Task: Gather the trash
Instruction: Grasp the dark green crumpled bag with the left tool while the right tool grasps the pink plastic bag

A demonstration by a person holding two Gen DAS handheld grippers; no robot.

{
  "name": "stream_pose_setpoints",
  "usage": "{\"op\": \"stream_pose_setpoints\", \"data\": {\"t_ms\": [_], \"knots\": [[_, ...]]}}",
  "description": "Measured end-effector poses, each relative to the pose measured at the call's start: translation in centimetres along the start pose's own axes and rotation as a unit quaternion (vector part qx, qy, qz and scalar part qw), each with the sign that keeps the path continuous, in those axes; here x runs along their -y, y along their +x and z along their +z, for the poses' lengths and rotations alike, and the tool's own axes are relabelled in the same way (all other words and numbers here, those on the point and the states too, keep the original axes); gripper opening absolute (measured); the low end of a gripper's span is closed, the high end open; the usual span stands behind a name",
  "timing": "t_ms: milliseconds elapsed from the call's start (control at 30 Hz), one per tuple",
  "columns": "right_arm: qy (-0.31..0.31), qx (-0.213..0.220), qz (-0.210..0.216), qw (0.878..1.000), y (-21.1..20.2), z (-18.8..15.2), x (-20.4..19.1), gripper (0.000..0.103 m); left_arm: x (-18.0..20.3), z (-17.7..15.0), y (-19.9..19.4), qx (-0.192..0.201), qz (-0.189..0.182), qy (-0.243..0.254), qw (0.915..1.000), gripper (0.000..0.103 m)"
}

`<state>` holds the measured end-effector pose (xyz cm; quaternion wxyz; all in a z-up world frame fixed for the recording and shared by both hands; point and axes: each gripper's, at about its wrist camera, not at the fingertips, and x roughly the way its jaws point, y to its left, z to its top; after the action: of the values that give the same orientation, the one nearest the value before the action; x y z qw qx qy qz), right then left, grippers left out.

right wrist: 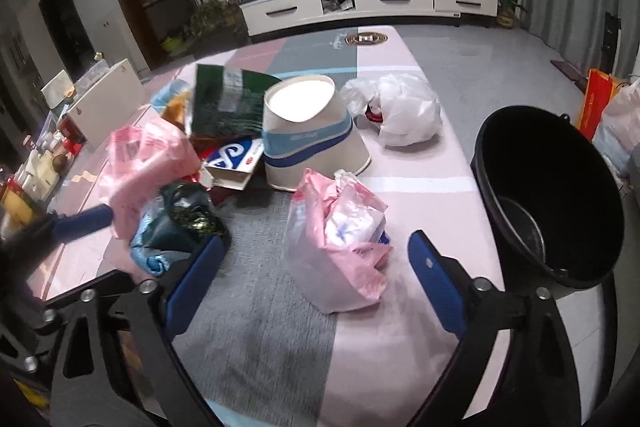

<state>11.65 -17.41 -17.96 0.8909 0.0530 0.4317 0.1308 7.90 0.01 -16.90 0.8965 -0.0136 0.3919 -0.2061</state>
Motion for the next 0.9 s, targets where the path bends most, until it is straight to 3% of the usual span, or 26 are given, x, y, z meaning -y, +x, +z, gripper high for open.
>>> {"op": "stream_pose_setpoints", "data": {"t_ms": [33,100,200,333,467,533,600,767,900], "knots": [[0.001,-0.009,-0.006,1.0,0.5,-0.1,0.3,0.085,-0.2,-0.1,0.3,-0.005,-0.002,-0.002,1.0,0.078],[0.002,-0.023,-0.009,1.0,1.1,-0.2,0.7,0.065,-0.5,-0.3,1.1,-0.015,-0.002,-0.008,0.9999,0.075],[0.007,-0.029,-0.01,0.999,1.4,-0.3,1.2,0.051,-0.9,-0.3,1.5,-0.015,-0.003,-0.014,0.9998,0.07],[0.013,-0.029,-0.004,0.999,0.7,-0.6,1.8,0.048,-0.6,0.1,1.6,-0.004,0.003,-0.004,1.0,0.068],[0.025,-0.024,0.009,0.999,-0.2,-0.8,2.3,0.048,-0.2,0.2,3.1,-0.02,0.035,0.007,0.9991,0.039],[0.036,-0.022,0.019,0.999,-0.7,-0.9,2.7,0.048,-0.5,-0.1,3.7,-0.029,0.053,-0.001,0.9982,0.037],[0.041,-0.019,0.027,0.999,-1.1,-1.0,2.8,0.048,-0.7,-0.2,3.8,-0.032,0.057,-0.008,0.9978,0.014],[0.053,-0.015,0.046,0.997,-2.0,-1.4,3.3,0.048,-0.5,-0.8,2.6,-0.025,0.043,-0.013,0.9987,0.006],[0.067,-0.008,0.058,0.996,-3.0,-1.5,3.9,0.048,0.1,-1.1,0.8,-0.018,0.021,-0.008,0.9996,0.006]]}}
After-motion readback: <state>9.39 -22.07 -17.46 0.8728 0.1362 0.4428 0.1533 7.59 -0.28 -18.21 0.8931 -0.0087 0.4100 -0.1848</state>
